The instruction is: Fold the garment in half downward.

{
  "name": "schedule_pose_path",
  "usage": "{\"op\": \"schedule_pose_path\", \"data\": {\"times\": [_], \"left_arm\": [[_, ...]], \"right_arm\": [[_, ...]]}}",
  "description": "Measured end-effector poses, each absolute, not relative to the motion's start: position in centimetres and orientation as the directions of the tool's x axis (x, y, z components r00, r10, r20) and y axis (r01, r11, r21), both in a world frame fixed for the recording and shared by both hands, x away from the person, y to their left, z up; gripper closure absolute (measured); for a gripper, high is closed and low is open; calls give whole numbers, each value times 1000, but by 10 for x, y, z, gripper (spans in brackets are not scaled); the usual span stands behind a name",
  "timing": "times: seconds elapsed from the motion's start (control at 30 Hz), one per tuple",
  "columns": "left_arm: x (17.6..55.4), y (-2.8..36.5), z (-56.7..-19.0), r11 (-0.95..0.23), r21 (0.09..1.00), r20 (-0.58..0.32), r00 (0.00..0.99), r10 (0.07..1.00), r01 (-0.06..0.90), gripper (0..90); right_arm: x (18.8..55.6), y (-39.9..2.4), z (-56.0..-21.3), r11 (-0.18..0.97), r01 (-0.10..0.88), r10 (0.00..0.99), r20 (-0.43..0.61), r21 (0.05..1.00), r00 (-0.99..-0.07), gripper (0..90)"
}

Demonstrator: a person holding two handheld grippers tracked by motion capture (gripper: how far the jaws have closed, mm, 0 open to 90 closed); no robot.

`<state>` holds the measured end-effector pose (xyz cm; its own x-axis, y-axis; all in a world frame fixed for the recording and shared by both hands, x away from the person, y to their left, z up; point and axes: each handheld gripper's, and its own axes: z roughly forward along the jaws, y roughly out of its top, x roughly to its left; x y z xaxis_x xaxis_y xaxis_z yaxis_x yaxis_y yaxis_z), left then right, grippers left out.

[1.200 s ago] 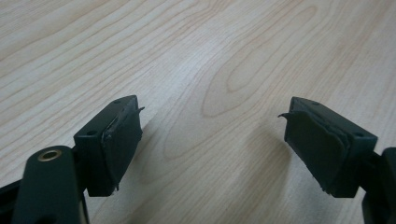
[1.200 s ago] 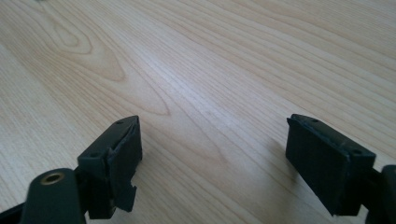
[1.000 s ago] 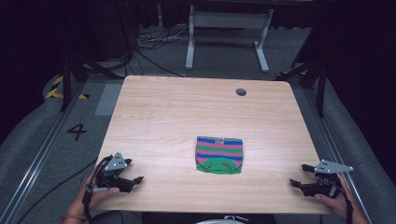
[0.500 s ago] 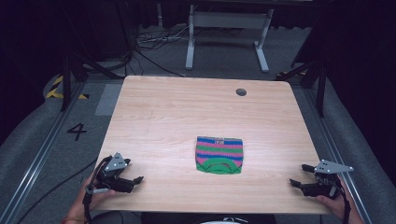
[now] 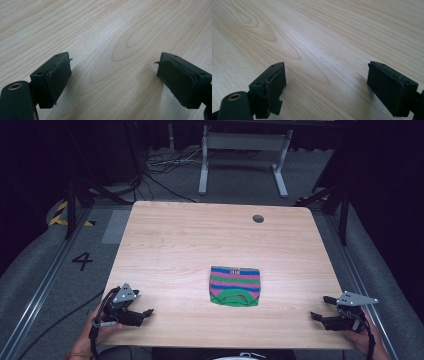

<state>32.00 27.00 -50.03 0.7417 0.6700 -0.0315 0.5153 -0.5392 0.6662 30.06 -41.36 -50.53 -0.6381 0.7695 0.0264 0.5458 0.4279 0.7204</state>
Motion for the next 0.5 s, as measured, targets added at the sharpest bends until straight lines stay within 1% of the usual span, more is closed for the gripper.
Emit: {"op": "schedule_pose_path", "data": {"times": [0.5], "left_arm": [[321, 269, -501, -532, 665, -31, 732, 681, 523, 102]], "right_arm": [[301, -414, -505, 428, 546, 770, 27, 720, -638, 158]]}}
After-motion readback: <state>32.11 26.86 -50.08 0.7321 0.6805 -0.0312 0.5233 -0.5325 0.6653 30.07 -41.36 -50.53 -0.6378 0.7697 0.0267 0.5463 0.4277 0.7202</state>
